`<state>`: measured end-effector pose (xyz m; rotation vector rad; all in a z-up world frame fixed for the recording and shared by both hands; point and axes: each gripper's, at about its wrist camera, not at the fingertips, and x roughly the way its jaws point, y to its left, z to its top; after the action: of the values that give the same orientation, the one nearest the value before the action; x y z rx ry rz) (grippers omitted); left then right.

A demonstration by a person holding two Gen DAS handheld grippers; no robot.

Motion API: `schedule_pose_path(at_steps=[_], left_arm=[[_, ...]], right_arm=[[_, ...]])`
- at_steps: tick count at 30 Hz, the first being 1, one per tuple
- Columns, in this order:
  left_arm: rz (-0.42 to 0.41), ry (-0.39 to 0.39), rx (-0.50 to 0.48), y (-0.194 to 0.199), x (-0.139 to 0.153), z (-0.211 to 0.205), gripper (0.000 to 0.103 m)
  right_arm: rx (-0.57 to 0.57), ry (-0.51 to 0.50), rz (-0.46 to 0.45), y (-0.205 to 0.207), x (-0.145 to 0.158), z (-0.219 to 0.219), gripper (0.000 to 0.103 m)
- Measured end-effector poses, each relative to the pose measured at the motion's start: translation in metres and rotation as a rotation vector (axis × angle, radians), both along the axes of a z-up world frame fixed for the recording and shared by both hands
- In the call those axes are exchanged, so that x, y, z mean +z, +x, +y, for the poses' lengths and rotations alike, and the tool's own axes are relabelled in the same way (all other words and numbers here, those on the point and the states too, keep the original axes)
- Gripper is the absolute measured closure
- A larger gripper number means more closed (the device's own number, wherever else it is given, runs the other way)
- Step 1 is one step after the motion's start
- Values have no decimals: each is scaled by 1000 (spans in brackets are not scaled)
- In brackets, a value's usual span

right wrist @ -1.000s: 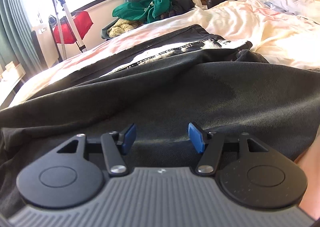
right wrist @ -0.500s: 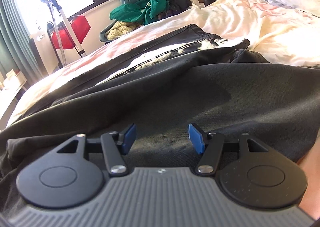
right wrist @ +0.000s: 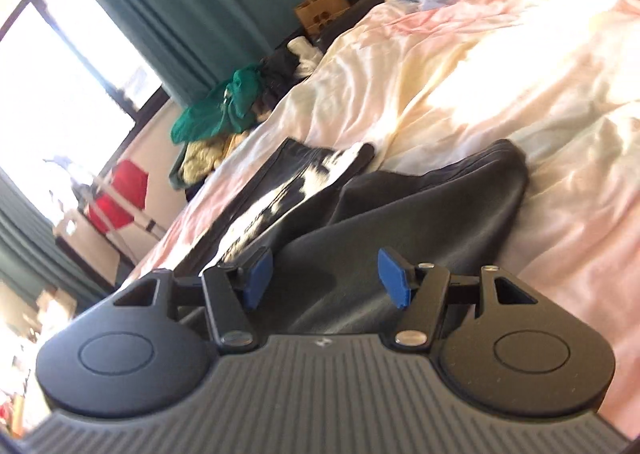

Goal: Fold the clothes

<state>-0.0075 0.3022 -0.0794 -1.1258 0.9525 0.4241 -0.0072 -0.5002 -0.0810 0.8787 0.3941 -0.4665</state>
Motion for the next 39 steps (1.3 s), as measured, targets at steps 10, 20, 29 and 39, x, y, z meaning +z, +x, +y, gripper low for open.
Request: schedule_pose_path(at_steps=[10, 20, 29, 39], left_arm=[[-122, -115, 4, -8, -11, -8, 26], [-133, -90, -1, -15, -8, -18, 73], [-356, -72, -49, -43, 28, -23, 88], [-331, -122, 27, -54, 29, -16, 88]], right_arm=[[-159, 242, 69, -7, -66, -70, 40], [-190, 236, 5, 19, -94, -83, 89], [-164, -117, -277, -2, -14, -51, 98], [-371, 289, 53, -31, -74, -78, 97]])
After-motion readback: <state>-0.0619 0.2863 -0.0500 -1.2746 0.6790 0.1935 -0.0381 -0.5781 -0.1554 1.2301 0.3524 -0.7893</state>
